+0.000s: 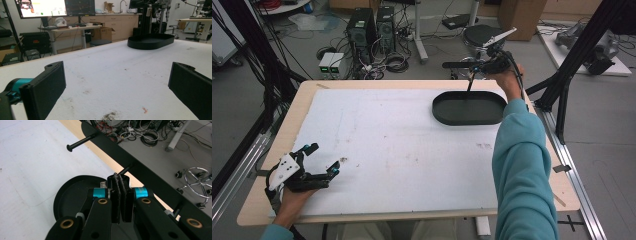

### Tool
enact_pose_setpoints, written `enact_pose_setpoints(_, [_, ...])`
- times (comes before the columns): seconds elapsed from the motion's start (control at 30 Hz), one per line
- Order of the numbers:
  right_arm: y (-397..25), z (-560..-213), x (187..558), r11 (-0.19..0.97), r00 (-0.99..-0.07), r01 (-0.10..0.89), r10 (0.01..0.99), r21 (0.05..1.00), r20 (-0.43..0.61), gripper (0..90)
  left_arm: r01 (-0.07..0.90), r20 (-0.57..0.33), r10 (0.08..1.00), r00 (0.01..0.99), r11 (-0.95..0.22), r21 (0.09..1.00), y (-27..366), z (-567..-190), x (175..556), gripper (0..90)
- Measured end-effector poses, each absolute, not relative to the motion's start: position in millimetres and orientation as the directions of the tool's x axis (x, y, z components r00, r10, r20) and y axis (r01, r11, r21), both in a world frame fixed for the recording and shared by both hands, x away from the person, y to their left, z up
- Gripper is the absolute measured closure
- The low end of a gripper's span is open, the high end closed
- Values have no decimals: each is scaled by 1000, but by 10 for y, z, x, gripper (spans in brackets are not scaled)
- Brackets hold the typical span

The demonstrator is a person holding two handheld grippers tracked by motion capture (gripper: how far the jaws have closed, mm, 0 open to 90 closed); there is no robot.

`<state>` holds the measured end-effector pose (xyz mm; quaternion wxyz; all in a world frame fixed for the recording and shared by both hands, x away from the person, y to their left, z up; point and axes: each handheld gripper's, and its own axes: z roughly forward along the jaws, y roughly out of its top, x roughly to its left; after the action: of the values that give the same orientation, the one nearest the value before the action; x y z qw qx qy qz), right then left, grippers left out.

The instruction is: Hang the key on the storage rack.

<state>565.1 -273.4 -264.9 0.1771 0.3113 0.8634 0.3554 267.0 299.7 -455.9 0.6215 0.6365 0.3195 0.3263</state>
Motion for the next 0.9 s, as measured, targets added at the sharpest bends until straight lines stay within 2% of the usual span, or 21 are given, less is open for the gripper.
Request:
enact_pose_setpoints(0.33, [-2724,-2681,5681,560,-744,397,660,727,-102,880,1,17,813,583,-21,1000,2997,-4559,2672,17])
enact_pose_setpoints(0.7, [-2765,-2616,5622,538,-722,380,681,752,-123,811,1,20,811,585,-25,1000,2998,-4558,2671,17])
enact_pose_setpoints(0.77, [-2770,-2589,5590,511,-716,396,692,763,-92,754,2,19,811,585,-24,1000,2998,-4558,2670,17])
enact_pose_setpoints(0.9, [-2742,-2536,5480,436,-697,363,713,824,-71,420,3,17,811,585,-23,1000,3004,-4557,2672,17])
